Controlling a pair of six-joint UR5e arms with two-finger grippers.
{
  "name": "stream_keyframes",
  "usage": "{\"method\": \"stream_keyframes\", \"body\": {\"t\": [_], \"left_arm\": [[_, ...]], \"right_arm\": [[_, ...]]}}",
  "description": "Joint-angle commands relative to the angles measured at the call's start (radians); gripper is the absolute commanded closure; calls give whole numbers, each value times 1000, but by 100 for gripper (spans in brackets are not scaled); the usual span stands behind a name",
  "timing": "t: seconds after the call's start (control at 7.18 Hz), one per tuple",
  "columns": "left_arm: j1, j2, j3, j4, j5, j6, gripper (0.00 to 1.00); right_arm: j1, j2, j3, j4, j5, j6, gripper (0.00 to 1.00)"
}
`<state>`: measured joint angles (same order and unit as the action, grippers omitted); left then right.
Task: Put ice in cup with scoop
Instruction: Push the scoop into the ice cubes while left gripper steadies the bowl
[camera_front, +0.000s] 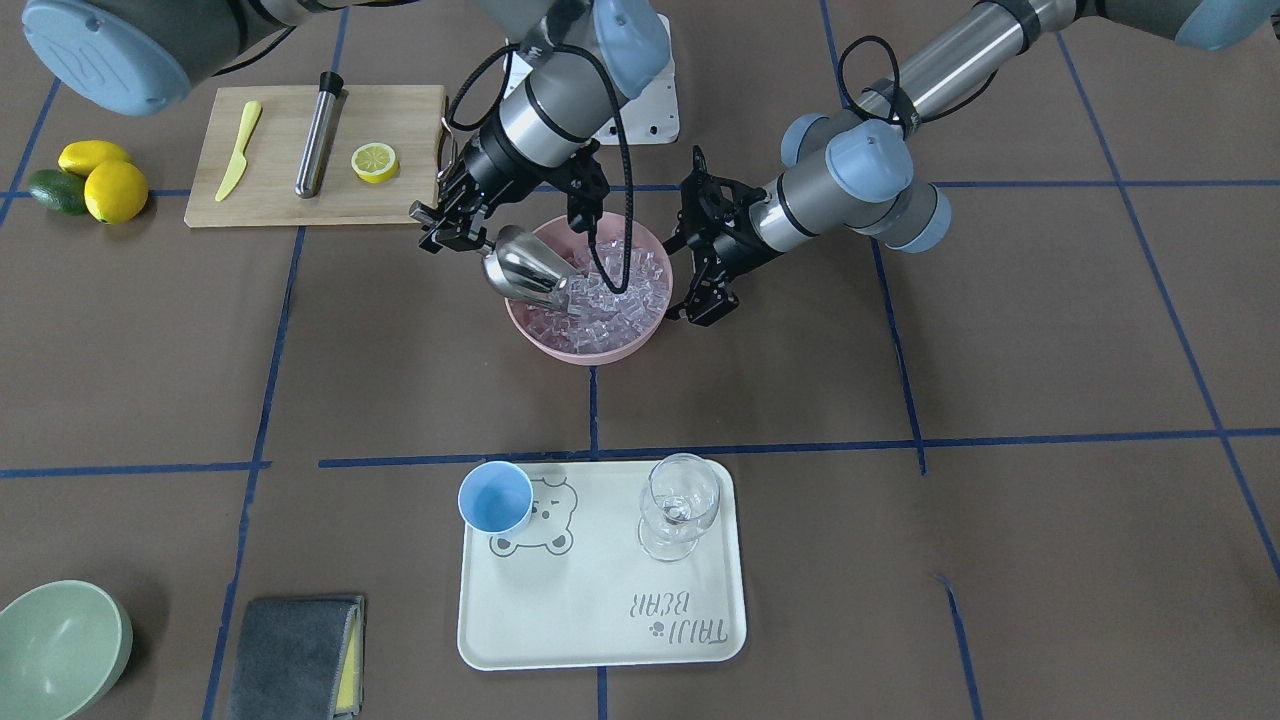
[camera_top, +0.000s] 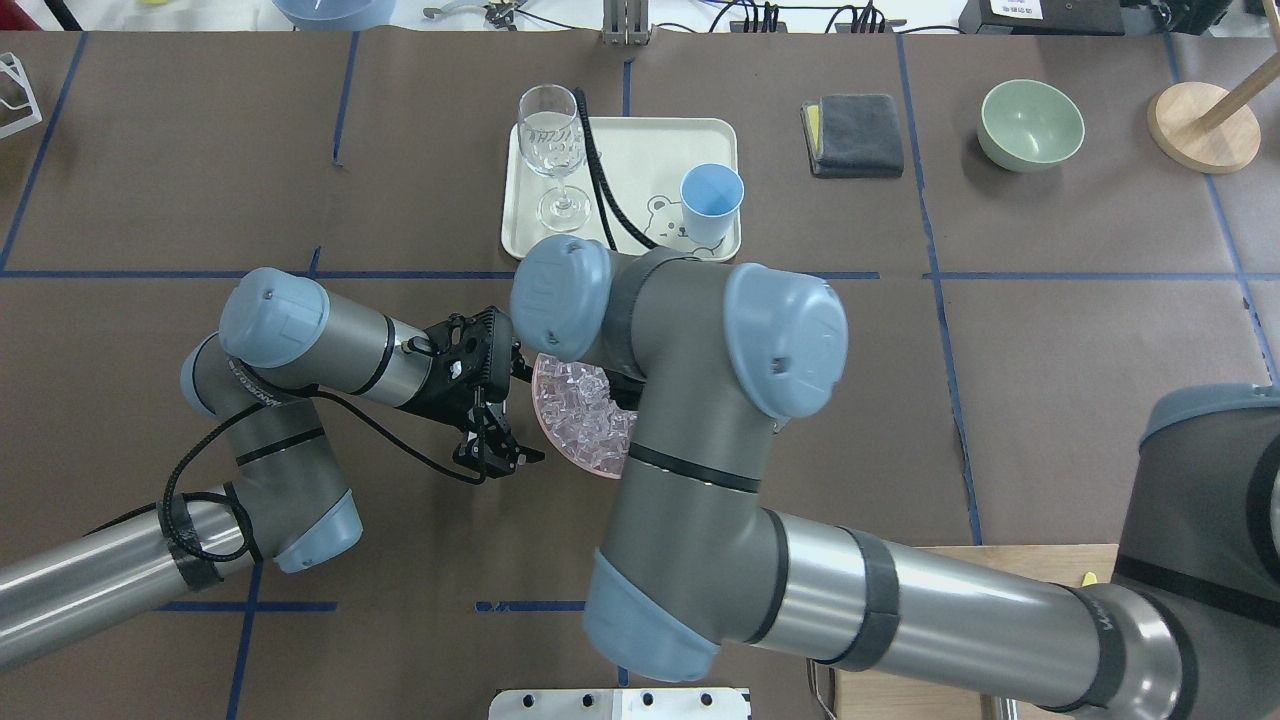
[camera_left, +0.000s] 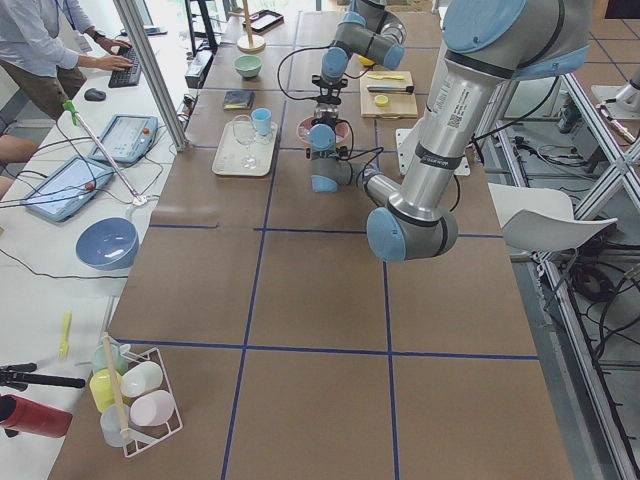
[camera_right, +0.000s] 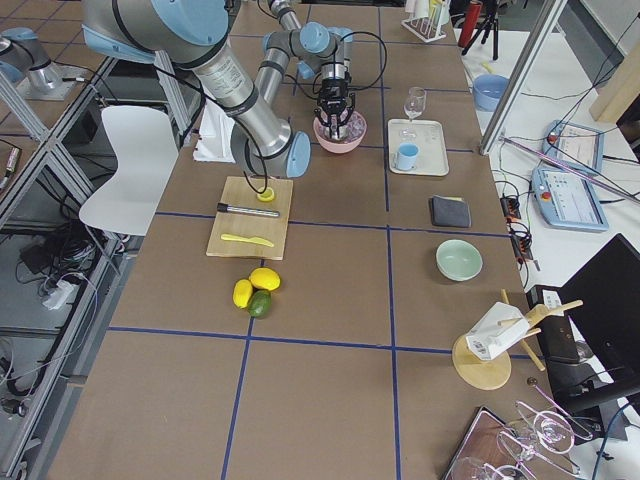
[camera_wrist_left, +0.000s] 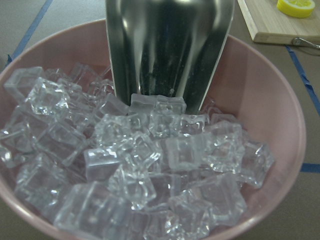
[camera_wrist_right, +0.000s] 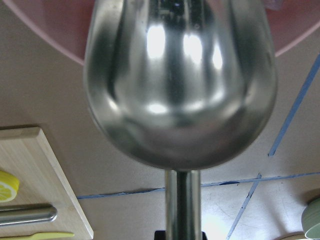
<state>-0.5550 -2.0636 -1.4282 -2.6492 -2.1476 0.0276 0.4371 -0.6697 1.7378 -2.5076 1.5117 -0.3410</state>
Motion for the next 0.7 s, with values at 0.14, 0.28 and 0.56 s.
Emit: {"method": "stream_keyframes", "body": {"t": [0.14,0.28,0.56], "left_arm": [[-6,-1,0,0,2,2,0],[-6,0,-1,0,2,2,0],[-6,0,0,0,2,3,0]], "right_arm": [[25,-126,106,202,57,10,100],[22,-117,106,202,61,13,100],[20,-116,104,204,58,19,100]]}}
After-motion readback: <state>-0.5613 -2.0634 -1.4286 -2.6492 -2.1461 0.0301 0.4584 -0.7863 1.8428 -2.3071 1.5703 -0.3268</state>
